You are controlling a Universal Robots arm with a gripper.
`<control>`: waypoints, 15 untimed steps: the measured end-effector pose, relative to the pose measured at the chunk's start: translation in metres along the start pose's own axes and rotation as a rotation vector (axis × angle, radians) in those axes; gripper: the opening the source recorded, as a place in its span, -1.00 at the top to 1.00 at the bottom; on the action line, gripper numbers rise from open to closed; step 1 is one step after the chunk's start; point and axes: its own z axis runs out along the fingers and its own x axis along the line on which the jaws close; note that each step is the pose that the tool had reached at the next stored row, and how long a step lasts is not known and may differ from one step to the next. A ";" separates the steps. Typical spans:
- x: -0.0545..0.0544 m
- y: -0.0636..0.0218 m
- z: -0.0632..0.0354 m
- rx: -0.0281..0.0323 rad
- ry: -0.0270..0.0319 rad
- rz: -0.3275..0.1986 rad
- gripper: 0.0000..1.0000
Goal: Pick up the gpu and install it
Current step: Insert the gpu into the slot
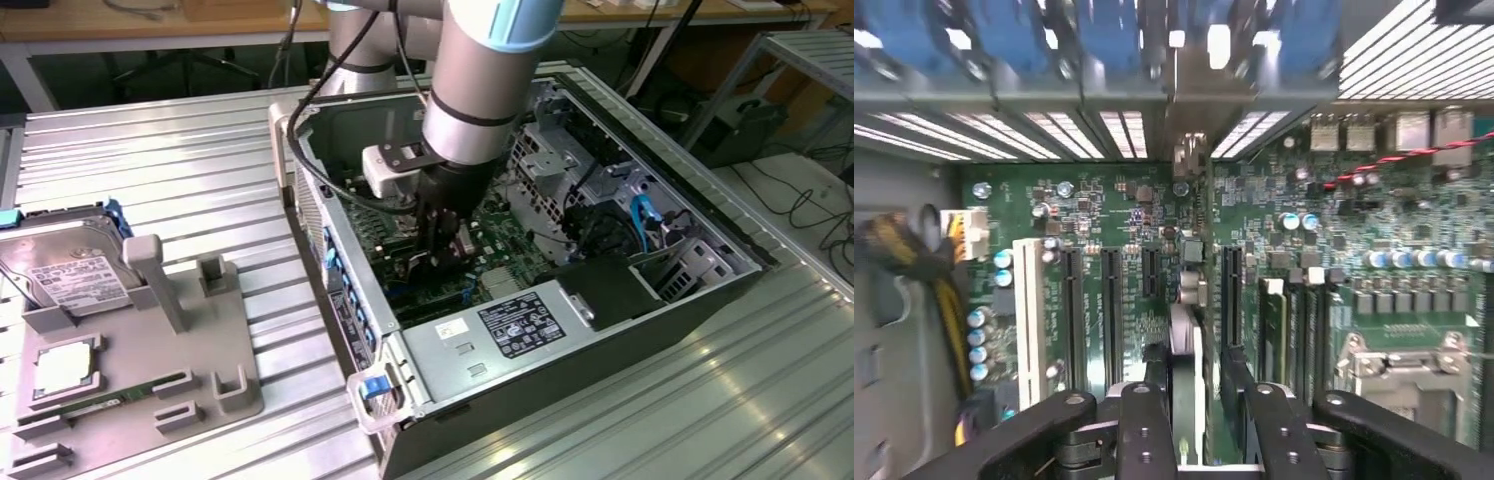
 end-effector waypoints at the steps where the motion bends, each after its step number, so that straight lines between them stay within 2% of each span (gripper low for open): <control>1: 0.000 0.0002 -0.0058 0.0022 -0.0003 0.000 0.29; 6: -0.001 0.0012 -0.0284 0.0110 -0.0003 0.000 0.29; 9: -0.001 0.0012 -0.0285 0.0113 -0.0004 0.000 0.33; 10: -0.001 0.0012 -0.0286 0.0112 -0.0002 0.000 0.46; 11: -0.001 0.0012 -0.0286 0.0112 -0.0003 0.000 0.46; 12: -0.001 0.0012 -0.0286 0.0112 -0.0002 0.000 0.59; 13: -0.001 0.0012 -0.0286 0.0112 -0.0002 0.000 0.59; 15: -0.001 0.0012 -0.0286 0.0112 -0.0002 0.000 0.79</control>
